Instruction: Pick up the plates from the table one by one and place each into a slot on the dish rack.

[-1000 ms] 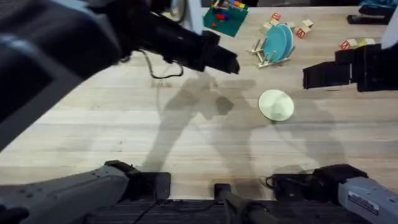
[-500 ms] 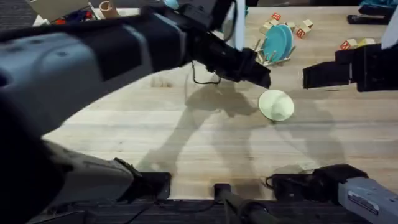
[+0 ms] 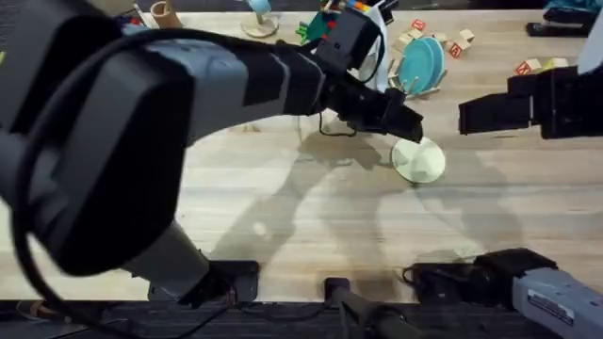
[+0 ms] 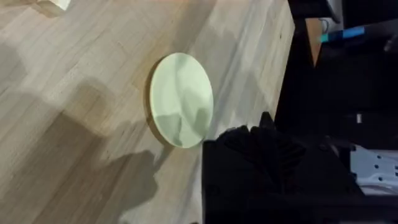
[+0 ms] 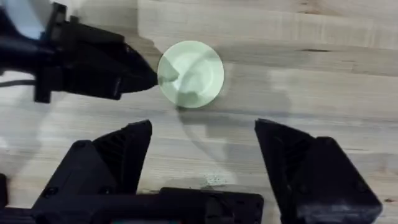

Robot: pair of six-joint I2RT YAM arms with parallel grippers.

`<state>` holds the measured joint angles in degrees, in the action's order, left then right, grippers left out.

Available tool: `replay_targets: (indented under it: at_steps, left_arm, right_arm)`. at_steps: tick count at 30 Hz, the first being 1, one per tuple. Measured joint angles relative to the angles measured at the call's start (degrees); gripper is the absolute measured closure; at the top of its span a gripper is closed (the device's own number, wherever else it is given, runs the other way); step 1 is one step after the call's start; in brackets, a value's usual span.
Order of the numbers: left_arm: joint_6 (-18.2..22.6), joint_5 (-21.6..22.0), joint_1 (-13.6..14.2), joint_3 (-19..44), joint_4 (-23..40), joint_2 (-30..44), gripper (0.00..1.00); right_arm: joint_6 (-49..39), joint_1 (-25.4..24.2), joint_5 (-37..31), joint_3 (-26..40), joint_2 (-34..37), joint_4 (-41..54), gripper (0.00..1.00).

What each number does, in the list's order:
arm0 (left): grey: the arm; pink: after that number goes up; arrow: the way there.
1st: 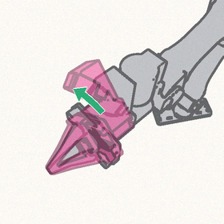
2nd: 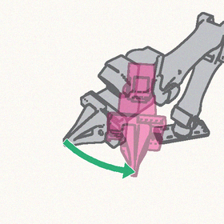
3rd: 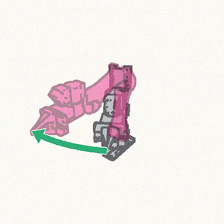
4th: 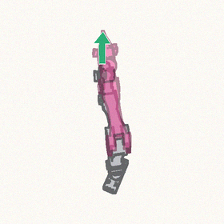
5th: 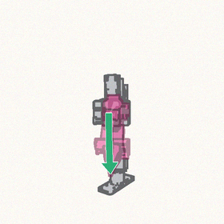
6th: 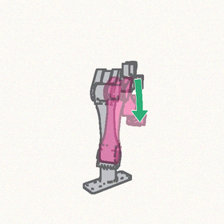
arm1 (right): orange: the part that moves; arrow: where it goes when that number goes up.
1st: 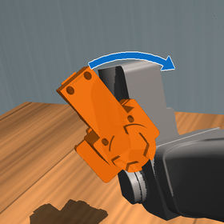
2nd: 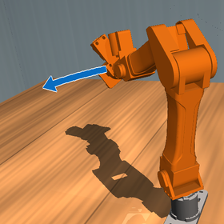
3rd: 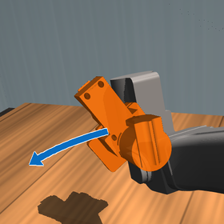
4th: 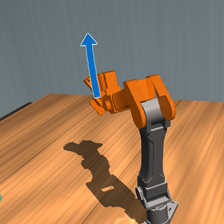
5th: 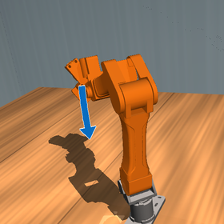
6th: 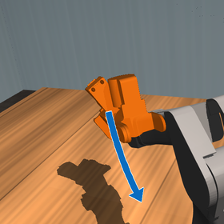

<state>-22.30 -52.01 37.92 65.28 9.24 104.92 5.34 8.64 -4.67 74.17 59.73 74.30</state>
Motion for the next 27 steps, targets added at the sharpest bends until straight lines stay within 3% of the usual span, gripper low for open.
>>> replay_targets:
  at_steps: [10, 27]
  left_arm:
    - [-3.5, -0.4, 1.3, 0.0, -2.7, 4.8, 0.957]
    - [-4.5, -0.5, 2.1, 0.0, -4.9, 10.6, 0.957]
  right_arm:
    - [0.0, 0.0, 0.0, 0.0, 0.0, -0.1, 0.008]
    - [-0.7, 0.0, 0.0, 0.0, 0.0, -0.1, 0.007]
